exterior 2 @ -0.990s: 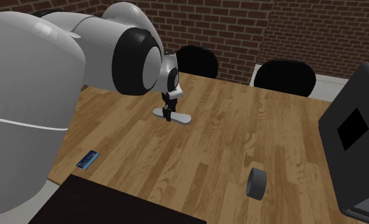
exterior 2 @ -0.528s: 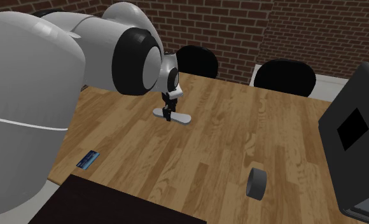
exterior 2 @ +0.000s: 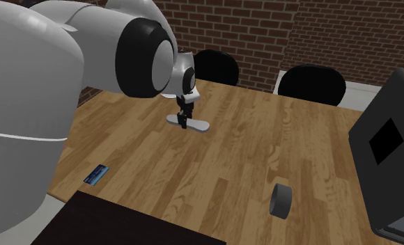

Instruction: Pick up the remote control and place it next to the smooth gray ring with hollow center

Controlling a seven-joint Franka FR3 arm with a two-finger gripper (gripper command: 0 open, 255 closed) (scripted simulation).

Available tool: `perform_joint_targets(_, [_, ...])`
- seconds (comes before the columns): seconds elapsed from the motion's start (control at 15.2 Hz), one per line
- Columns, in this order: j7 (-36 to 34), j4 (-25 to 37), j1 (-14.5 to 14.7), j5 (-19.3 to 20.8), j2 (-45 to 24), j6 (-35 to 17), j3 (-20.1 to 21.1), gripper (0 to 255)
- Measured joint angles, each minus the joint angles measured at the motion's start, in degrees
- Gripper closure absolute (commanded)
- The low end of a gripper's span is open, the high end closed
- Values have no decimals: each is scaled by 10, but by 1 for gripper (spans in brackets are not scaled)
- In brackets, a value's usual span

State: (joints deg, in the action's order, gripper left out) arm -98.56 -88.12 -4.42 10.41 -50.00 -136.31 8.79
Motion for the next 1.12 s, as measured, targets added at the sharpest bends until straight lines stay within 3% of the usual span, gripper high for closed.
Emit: perform_joint_targets(1.12, [9, -18, -10, -14, 93, 76, 13, 255])
